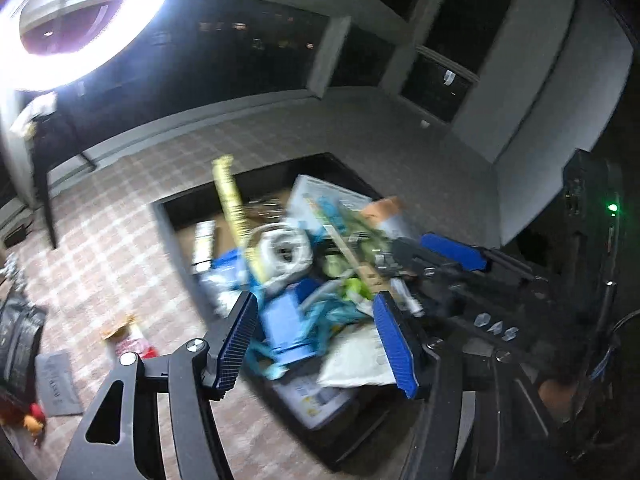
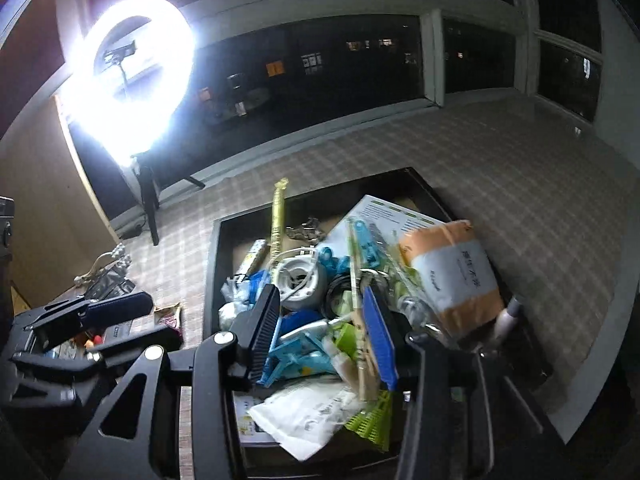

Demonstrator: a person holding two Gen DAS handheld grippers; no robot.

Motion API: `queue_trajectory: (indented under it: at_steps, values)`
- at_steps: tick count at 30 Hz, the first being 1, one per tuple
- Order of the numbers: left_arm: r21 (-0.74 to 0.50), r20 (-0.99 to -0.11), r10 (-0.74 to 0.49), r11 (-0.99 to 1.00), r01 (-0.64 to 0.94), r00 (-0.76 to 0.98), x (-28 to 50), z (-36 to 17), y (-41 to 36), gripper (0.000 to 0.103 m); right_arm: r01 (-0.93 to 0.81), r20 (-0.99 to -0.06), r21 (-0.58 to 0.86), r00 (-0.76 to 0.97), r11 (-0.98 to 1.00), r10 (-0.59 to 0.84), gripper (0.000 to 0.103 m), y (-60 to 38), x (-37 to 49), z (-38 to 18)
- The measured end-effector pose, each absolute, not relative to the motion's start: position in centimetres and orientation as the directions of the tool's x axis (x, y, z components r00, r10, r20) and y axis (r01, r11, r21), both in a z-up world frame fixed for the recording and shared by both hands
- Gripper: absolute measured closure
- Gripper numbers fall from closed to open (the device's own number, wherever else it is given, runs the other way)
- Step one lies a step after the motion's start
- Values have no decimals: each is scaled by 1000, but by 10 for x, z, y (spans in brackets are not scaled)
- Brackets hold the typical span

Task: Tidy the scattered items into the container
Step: 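Carry both held items to the black box and release them, then reach the left gripper to the red pouch while the right reaches the black packet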

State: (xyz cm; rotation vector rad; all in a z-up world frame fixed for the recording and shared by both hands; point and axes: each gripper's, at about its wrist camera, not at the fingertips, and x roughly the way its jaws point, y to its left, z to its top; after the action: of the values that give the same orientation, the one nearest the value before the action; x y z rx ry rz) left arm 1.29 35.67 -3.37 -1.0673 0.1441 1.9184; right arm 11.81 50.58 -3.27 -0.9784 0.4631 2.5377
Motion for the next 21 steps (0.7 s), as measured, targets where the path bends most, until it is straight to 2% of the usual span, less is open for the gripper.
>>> queue_trajectory:
  at_steps: [6,12,21]
  values:
    - [-268,-757,568,-721,-639,-323,-28,-52,282,46,-352,-699,185,-703,-917,129,60,474,86,-33]
    - [-203,-801,426,-854,-478,-421,-68,-69,181,46,-202,-714,203,-700,-958,-4,60,425,42,-39]
    - [-119,-822,273,-941,-318,-500,-100,-76,62,47,17,-746,282,-624,-959,-230,60,344,-38,-64]
